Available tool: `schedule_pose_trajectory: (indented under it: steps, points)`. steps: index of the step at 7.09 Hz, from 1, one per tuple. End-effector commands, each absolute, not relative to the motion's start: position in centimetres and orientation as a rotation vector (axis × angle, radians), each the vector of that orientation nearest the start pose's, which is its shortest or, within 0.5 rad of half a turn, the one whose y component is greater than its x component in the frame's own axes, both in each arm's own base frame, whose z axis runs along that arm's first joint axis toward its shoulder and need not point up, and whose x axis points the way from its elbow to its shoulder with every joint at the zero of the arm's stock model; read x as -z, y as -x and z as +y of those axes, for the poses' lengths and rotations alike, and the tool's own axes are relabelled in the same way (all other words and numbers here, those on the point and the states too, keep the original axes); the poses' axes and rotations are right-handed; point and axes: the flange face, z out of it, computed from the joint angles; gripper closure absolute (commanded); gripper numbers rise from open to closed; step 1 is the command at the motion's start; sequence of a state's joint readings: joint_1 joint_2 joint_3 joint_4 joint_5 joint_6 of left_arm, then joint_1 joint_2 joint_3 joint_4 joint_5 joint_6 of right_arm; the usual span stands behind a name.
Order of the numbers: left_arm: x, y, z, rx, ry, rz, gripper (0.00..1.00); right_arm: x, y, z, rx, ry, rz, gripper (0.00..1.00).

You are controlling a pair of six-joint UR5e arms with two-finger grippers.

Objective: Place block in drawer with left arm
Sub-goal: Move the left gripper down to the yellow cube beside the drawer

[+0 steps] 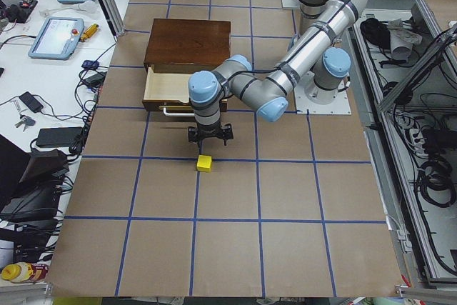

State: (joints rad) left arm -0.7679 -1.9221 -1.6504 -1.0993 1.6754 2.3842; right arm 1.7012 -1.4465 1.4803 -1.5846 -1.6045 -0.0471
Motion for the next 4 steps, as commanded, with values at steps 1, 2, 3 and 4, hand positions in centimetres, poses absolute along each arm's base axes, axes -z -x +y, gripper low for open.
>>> schedule_pose_trajectory:
  steps: [1,2,3,4]
  points:
    - [-25.6,-35.8,-51.7,0.176,2.449,-2.016,0.0,-46.9,-19.9,-52.1,-0.029,0.283,3.163,0.0]
    - [-24.4,-36.0,-52.0,0.167,2.494,-1.939,0.0,-46.9,-19.9,-52.1,-0.029,0.283,3.163,0.0]
    - [-23.2,-36.1,-52.1,0.16,2.508,-1.905,0.0,-46.9,-19.9,-52.1,-0.029,0.283,3.163,0.0]
    - [-22.3,-36.2,-52.2,0.157,2.513,-1.884,0.0,-46.9,-19.9,-52.1,-0.029,0.28,3.164,0.0]
